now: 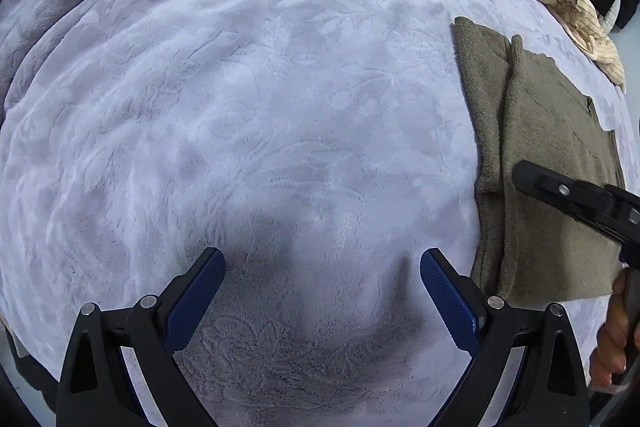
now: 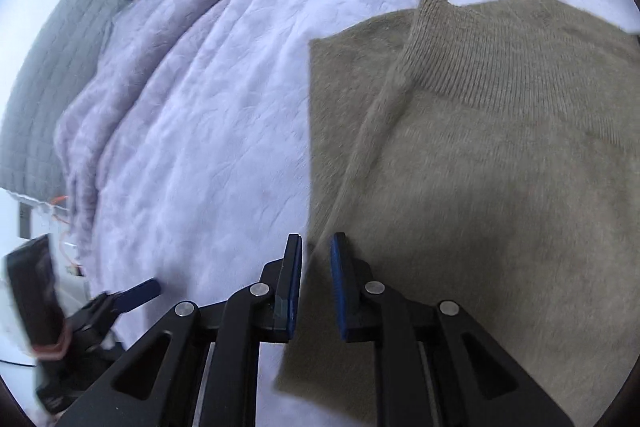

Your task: Fold small clothes

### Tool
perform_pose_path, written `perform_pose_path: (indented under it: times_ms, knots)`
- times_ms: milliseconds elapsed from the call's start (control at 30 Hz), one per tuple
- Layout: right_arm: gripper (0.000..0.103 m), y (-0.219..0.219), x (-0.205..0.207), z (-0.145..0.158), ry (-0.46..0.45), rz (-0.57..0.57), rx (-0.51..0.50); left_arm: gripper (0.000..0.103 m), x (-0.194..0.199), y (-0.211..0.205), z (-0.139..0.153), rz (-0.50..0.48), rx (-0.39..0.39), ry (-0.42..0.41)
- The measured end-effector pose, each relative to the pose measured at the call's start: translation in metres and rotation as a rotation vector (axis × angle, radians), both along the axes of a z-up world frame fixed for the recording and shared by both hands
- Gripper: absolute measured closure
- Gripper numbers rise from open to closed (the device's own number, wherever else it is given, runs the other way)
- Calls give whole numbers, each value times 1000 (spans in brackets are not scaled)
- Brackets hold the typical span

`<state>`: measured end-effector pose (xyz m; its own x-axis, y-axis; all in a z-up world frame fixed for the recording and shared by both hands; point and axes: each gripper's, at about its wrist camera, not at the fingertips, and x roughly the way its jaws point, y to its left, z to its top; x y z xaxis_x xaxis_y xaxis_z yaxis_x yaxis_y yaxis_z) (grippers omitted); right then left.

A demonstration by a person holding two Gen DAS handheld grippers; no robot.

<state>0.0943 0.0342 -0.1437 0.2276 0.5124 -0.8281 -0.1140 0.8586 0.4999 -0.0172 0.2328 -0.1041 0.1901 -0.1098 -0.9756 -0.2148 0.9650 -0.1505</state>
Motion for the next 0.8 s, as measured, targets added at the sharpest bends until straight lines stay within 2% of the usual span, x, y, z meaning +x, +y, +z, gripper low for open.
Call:
perform_pose_path:
  times_ms: [33, 100, 133, 167, 233, 300, 333, 433, 500, 533, 567, 600, 733, 800]
  knots:
    - [86, -7, -8, 2, 14, -21, 43, 5, -1, 2, 0, 3, 0, 0]
    - [73, -23, -31, 2, 59, -82, 127, 5, -2, 5, -1, 6, -14, -2]
    - [55, -31, -45, -1, 89, -116, 171, 5, -2, 6, -2, 5, -26, -1]
    - [46, -37, -56, -6, 116, -150, 210, 5, -1, 5, -3, 1, -39, 1]
    - [46, -50, -83, -21, 194, -230, 277, 5, -1, 1, -3, -15, -78, 0]
    - [46, -59, -101, -40, 239, -330, 310, 5, 1, -5, -3, -43, -166, -14]
    - [46, -66, -106, -48, 244, -389, 335, 5, 1, -8, -3, -53, -221, -17]
    - [46, -90, -111, -70, 228, -623, 513, 5, 8, -19, -10, -85, -412, 4]
    - [46, -94, -102, -82, 241, -689, 599, 5, 16, -33, -17, -108, -491, 23]
    - [55, -91, -96, -85, 254, -680, 618, 5, 19, -38, -18, -119, -510, 27]
    - [87, -86, -88, -87, 272, -653, 617, 5, 20, -42, -17, -128, -517, 29]
    - [95, -80, -80, -87, 284, -622, 612, 5, 20, -45, -14, -138, -519, 25]
    - [96, -76, -79, -62, 201, -543, 686, 5, 19, -53, 11, -193, -496, -39]
    - [96, -77, -86, -59, 201, -521, 650, 5, 16, -57, 13, -215, -455, -43]
